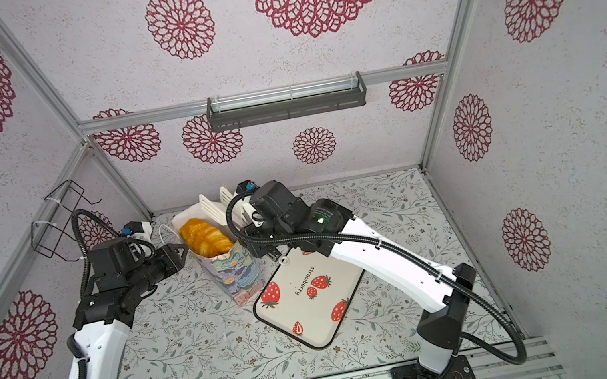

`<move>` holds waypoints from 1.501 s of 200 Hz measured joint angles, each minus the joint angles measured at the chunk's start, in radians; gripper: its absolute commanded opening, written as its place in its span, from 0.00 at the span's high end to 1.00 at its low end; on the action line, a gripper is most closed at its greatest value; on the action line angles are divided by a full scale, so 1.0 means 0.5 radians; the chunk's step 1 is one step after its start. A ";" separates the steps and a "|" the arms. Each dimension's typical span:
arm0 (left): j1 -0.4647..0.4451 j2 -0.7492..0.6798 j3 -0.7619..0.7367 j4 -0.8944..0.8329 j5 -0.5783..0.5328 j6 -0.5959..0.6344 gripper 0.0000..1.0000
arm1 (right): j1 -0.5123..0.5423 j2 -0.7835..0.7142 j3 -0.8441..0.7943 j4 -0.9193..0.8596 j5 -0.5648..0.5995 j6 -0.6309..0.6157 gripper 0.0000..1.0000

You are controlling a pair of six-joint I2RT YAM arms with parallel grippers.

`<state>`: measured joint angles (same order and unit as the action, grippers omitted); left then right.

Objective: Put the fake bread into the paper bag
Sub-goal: 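Lower the braided pastry into the bag and open the tongs, then withdraw the right tongs from the bag while the left gripper releases the bag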

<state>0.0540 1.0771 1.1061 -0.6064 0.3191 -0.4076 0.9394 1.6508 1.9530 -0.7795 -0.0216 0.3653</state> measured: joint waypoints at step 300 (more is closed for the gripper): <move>-0.047 -0.825 -0.052 -0.272 -0.277 -0.014 0.03 | -1.040 -1.060 -1.474 0.320 -0.184 0.027 0.56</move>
<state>0.0303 0.6647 1.0801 -0.7422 0.1806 -0.4145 0.4194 1.1210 1.2160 -0.6197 -0.1135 0.3786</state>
